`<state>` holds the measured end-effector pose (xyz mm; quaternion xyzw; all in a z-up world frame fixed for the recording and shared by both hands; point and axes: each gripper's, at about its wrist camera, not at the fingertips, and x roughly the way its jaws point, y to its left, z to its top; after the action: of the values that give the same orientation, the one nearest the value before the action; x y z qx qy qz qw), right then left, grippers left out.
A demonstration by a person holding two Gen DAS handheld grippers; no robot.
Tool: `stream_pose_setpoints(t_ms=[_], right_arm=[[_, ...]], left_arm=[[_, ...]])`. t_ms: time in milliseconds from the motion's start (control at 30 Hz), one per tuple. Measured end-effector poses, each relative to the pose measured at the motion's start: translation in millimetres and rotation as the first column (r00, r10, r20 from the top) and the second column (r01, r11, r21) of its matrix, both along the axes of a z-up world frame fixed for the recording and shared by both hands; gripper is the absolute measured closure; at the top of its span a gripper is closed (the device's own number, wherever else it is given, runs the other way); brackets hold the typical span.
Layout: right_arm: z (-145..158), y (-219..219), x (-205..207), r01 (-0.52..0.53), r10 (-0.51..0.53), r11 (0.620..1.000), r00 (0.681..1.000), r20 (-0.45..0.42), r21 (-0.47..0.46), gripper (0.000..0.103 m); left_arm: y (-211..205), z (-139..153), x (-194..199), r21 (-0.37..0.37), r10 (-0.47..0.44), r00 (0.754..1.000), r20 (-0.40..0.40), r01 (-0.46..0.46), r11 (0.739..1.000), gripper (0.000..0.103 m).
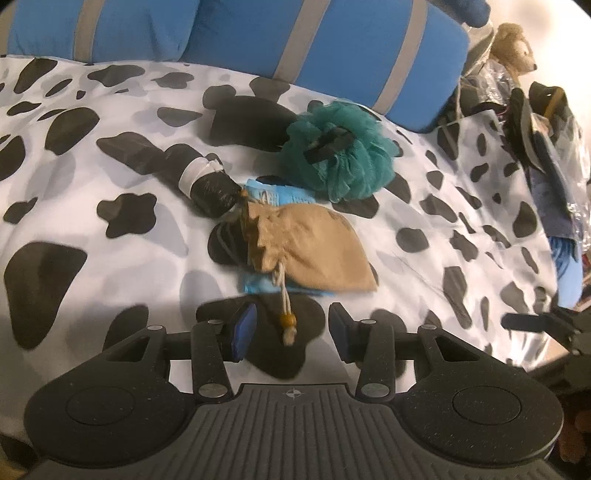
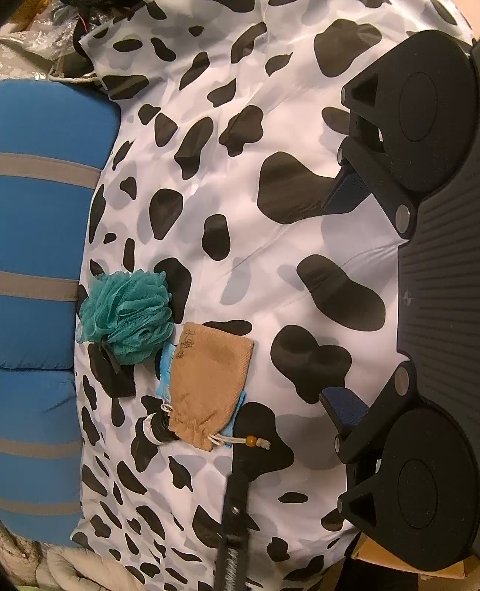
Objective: Organize soft objects
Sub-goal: 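Move both tools back toward the tan drawstring pouch, then grasp the tan pouch by its drawstring with the left tool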
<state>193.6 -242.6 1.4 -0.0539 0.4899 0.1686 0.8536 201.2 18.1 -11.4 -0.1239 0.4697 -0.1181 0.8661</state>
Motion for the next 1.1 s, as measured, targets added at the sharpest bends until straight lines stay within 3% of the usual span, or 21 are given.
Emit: stream_pose_setpoints(t_ms=[300, 367, 500, 667, 800, 967, 1100], right_arm=[[-0.5, -1.2, 2.0, -0.011, 0.011, 1.0, 1.0, -0.019, 0.02, 0.003], [-0.8, -3.4, 4.0, 0.001, 0.0, 1.0, 1.0, -0.027, 0.027, 0.003], [-0.2, -4.7, 6.8, 0.012, -0.01, 0.999, 0.999, -0.037, 0.039, 0.003], [1.9, -0.1, 7.3, -0.008, 0.01, 0.999, 0.999, -0.031, 0.039, 0.003], [3.1, -0.8, 9.2, -0.002, 0.003, 0.999, 0.999, -0.032, 0.049, 0.003], [1.4, -1.0, 11.7, 0.014, -0.013, 0.999, 0.999, -0.043, 0.037, 0.003], [3.3, 1.9, 9.5, 0.001, 0.001, 0.999, 0.999, -0.036, 0.048, 0.003]], left_arm=[[-24.1, -16.4, 30.1, 0.099, -0.064, 0.998, -0.023, 0.066, 0.993, 0.062], [-28.6, -21.9, 36.0, 0.132, -0.077, 0.996, -0.042, 0.082, 0.988, 0.068], [-33.0, -31.4, 43.0, 0.198, -0.079, 0.995, -0.068, 0.091, 0.976, 0.098], [-42.3, -15.6, 35.7, 0.224, -0.138, 0.99, -0.043, 0.144, 0.964, 0.099], [-51.9, -5.1, 19.5, 0.224, -0.236, 0.971, -0.03, 0.237, 0.945, 0.099], [-52.2, -12.5, 2.0, 0.235, -0.298, 0.951, -0.083, 0.31, 0.921, 0.099], [-52.4, -25.8, -7.7, 0.224, -0.353, 0.92, -0.169, 0.385, 0.895, 0.097]])
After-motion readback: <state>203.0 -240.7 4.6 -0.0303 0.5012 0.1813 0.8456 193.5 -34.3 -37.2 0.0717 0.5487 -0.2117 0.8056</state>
